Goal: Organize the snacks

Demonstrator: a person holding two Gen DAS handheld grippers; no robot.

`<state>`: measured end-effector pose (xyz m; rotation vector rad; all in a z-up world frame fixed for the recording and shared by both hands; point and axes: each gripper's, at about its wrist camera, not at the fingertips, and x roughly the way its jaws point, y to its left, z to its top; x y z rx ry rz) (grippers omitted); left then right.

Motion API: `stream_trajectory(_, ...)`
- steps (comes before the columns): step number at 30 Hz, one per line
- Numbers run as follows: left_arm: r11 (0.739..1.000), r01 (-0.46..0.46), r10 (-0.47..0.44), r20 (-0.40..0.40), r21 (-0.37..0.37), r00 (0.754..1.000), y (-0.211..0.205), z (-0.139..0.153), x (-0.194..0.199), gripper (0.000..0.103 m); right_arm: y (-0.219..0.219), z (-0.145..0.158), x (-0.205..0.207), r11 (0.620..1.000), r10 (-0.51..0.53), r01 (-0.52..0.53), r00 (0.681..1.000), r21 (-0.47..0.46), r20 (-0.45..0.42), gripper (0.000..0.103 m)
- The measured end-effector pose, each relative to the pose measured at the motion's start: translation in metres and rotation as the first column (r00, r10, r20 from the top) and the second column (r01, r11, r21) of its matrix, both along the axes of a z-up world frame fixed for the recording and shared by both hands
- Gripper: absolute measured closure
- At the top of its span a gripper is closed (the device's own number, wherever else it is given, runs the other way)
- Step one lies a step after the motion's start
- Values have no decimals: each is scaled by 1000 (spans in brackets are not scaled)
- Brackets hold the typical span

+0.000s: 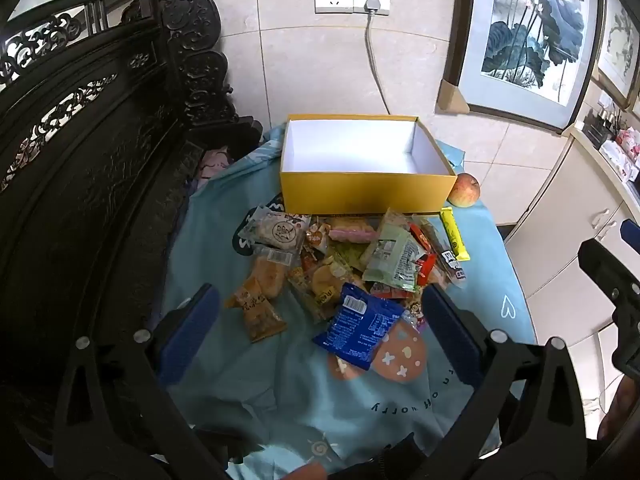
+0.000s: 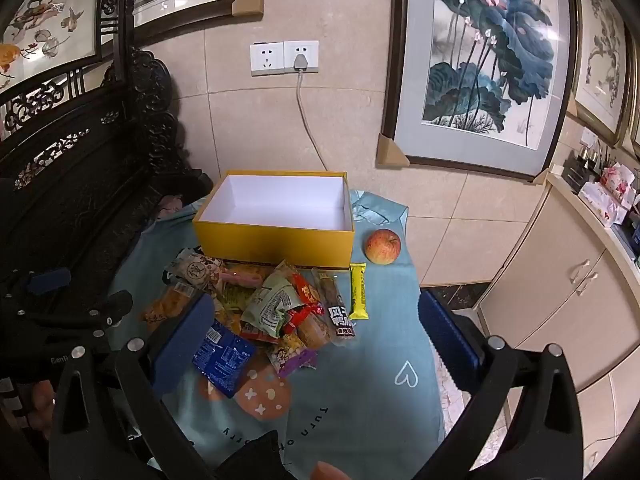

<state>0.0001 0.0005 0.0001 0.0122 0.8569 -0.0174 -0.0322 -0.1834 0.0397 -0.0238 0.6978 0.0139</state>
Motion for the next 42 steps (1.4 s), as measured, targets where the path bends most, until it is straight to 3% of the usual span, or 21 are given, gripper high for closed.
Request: stream_trajectory(42,1000,-20,20,-1,7,1000,13,-3,13,2,8,-10,12,1000,9,-9,1000,-6,-14,1)
